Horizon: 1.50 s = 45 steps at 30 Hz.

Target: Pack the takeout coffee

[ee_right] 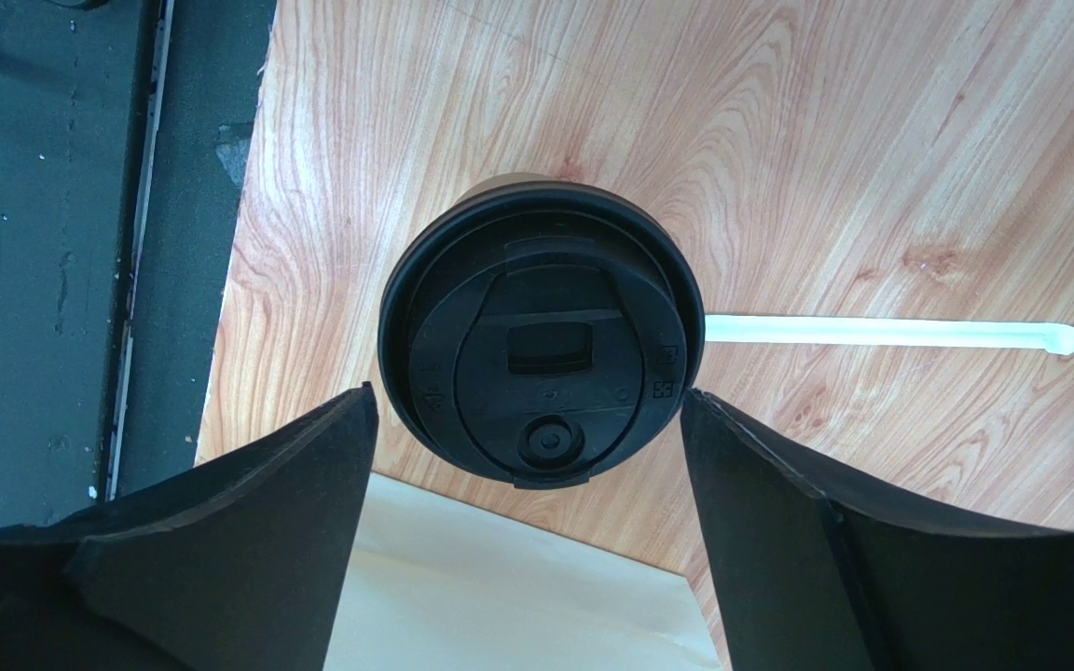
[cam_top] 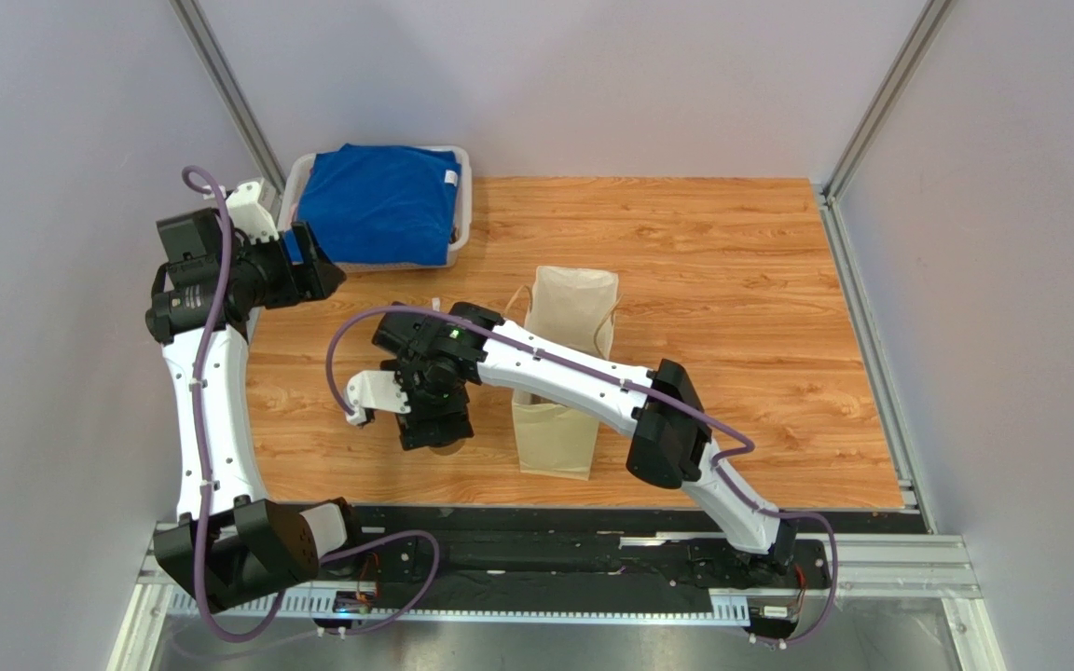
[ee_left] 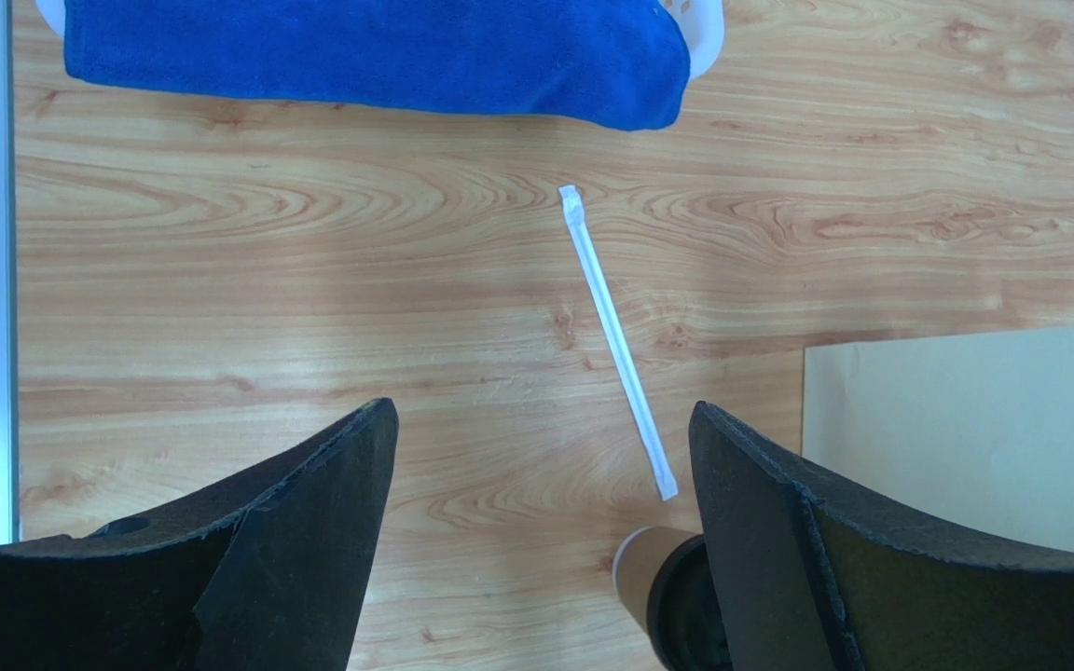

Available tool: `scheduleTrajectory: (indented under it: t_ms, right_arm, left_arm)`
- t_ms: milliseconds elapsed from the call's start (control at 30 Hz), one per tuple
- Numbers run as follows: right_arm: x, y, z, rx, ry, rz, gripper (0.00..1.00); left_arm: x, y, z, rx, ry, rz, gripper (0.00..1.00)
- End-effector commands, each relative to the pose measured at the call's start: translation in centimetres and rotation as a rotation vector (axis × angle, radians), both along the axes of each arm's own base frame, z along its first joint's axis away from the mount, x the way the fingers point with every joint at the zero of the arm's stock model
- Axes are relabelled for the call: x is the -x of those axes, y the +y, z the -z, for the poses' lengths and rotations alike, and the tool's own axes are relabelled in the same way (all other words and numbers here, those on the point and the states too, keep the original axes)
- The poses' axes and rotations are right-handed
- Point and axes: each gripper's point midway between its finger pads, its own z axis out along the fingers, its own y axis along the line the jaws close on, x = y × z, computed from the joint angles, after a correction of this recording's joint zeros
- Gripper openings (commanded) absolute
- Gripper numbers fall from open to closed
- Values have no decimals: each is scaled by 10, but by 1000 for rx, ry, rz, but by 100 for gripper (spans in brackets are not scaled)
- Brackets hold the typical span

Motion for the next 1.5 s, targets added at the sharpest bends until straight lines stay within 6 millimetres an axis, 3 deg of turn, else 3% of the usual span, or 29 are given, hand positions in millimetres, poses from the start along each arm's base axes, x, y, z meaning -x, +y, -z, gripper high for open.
scheduleTrajectory:
  t_ms: [0, 133, 233, 500, 533, 600, 633, 700, 733, 800, 833, 867, 933, 1000, 1033, 1100, 1133, 1200, 1233, 1267, 1300, 1467]
  right_arm:
    - [0, 13, -8, -49, -14, -30, 87]
    - [-3, 19, -18, -80, -30, -30, 87]
    - [-7, 27, -40, -139, -61, -24, 88]
    - [-15, 30, -126, -358, -146, 34, 93]
    - [-14, 29, -151, -424, -159, 49, 95]
    - [-14, 27, -178, -497, -168, 65, 95]
    - [-15, 23, -210, -584, -177, 90, 96]
    - [-20, 17, -241, -677, -186, 120, 98]
    - [-33, 15, -255, -734, -203, 150, 99]
    - [-38, -1, -293, -837, -197, 197, 99]
    - [-51, -12, -311, -885, -213, 234, 99]
    - [-51, -26, -332, -936, -196, 275, 100]
    - [-69, -52, -354, -984, -213, 344, 100]
    - [-73, -80, -380, -1039, -225, 400, 100]
    - [-89, -98, -383, -1041, -249, 447, 100]
    - [-100, -123, -380, -1023, -252, 510, 100]
    - [-122, -143, -373, -1000, -270, 572, 99]
    - [-138, -160, -348, -936, -222, 622, 98]
    - [-159, -182, -338, -909, -220, 681, 95]
    - [-167, -189, -327, -884, -192, 695, 92]
    - [-177, -199, -304, -827, -123, 702, 87]
    - [-171, -212, -241, -621, 44, 603, 78]
  left_arm:
    - [1, 2, -7, -13, -30, 7, 85]
    - [1, 2, -7, -18, -33, 8, 85]
    - [1, 1, -8, -16, -34, 11, 85]
    - [-4, 2, -16, -8, -55, 12, 85]
    - [-5, 0, -18, 1, -61, 20, 85]
    - [-6, -4, -22, 16, -75, 35, 85]
    - [-6, -8, -25, 31, -83, 55, 85]
    - [-8, -13, -29, 49, -102, 83, 86]
    - [-7, -18, -32, 66, -111, 107, 86]
    - [-7, -25, -34, 89, -123, 134, 86]
    - [-4, -34, -37, 112, -132, 174, 86]
    - [-2, -41, -42, 127, -142, 196, 86]
    - [7, -62, -53, 158, -170, 281, 86]
    - [19, -86, -71, 168, -222, 367, 86]
    - [25, -97, -80, 184, -246, 420, 86]
    - [42, -123, -99, 211, -286, 520, 86]
    - [51, -135, -106, 229, -297, 576, 85]
    - [71, -163, -118, 240, -320, 691, 84]
    - [76, -171, -121, 239, -329, 722, 84]
    - [84, -181, -123, 234, -339, 765, 84]
    - [92, -194, -125, 229, -344, 814, 84]
    - [104, -224, -114, 180, -305, 915, 83]
